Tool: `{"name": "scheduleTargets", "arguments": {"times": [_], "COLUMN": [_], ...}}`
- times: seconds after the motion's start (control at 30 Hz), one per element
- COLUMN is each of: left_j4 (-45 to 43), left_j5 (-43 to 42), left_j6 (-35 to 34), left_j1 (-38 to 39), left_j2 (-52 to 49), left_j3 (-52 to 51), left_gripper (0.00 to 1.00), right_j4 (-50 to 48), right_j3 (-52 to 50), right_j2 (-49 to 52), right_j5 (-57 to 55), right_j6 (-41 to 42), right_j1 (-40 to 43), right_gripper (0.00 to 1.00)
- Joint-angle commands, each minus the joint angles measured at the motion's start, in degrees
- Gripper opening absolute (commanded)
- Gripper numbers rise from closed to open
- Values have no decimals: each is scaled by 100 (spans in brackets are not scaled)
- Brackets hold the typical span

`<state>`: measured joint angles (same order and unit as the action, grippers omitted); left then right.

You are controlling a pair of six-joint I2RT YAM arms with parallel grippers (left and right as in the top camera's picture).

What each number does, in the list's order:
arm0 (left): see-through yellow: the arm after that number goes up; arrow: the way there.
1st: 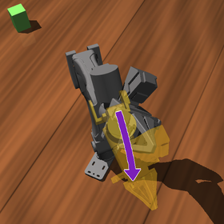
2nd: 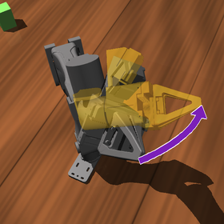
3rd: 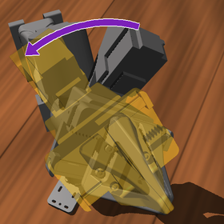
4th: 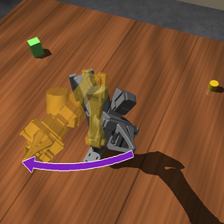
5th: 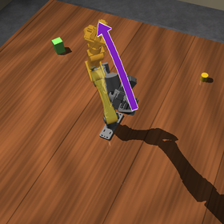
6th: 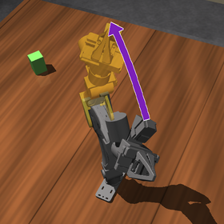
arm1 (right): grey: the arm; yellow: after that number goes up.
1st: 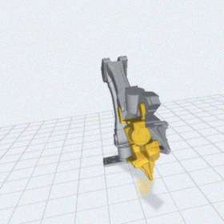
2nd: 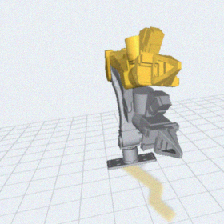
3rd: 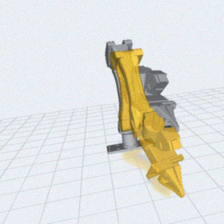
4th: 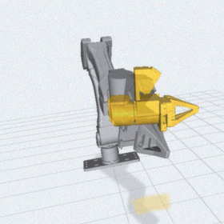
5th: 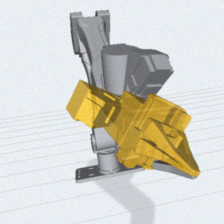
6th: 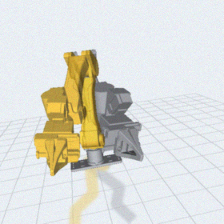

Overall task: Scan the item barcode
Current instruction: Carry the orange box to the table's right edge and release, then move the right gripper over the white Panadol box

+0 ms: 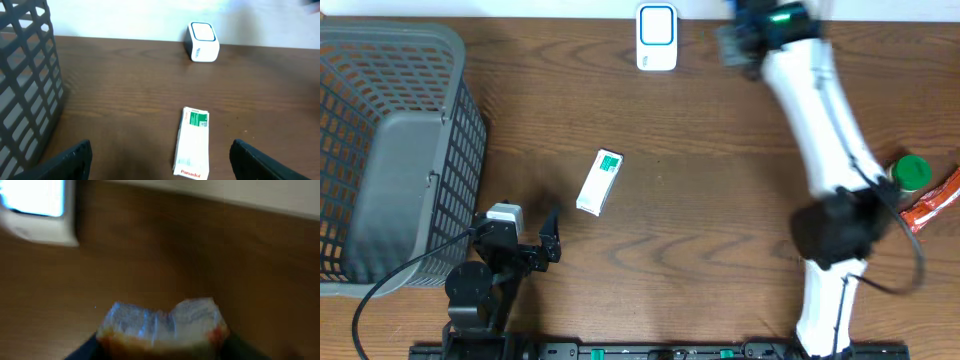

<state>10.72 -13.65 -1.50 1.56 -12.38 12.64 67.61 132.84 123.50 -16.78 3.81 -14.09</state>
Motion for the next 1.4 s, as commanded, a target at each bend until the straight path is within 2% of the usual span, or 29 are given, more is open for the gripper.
{"name": "scheduleTargets", "arguments": {"times": [0.0, 0.07, 0.17, 0.4, 0.57, 0.6, 0.63, 0.67, 0.7, 0.83, 0.97, 1.07, 1.2, 1.37], "left_j4": [-2, 0, -2, -2, 0, -2, 0, -2, 0, 0, -2, -2, -2, -2], "left_j5": [-70, -70, -68, -70, -70, -70, -70, -70, -70, -70, -70, -70, -70, -70], "left_j6": [-9, -9, -9, -9, -9, -9, -9, -9, -9, -9, -9, -9, -9, -9], "left_j1": [-15, -15, -15, -15, -15, -15, -15, -15, -15, -15, -15, -15, -15, -15], "left_j2": [20, 20, 20, 20, 20, 20, 20, 20, 20, 20, 20, 20, 20, 20], "left_j3": [-7, -7, -7, -7, -7, -7, -7, -7, -7, -7, -7, -7, -7, -7], "left_gripper": [87, 87, 87, 86, 87, 87, 87, 87, 87, 87, 87, 87, 87, 87], "right_j4": [671, 911, 809, -258, -820, -848, -848, -844, -811, -485, -142, -153, -313, -249], "right_j3": [-31, -223, -658, -2306, -3230, -3274, -3276, -3257, -3200, -2677, -1950, -1611, -1567, -1655], "right_j2": [20, 68, 127, 133, 133, 133, 133, 127, 98, -74, -428, -850, -1178, -1071], "right_j5": [-566, -564, -474, 269, 208, 210, 210, 219, 243, 850, 1679, 2500, 2673, 2675], "right_j6": [-15, 66, 87, 87, 92, 195, 232, 247, 256, 256, 256, 227, 120, 125], "right_j1": [625, 1056, 1611, 2736, 3340, 3447, 3515, 3609, 3696, 3814, 3580, 3058, 1974, 278], "right_gripper": [42, 41, 45, 48, 49, 64, 74, 92, 99, 99, 99, 99, 99, 99]}}
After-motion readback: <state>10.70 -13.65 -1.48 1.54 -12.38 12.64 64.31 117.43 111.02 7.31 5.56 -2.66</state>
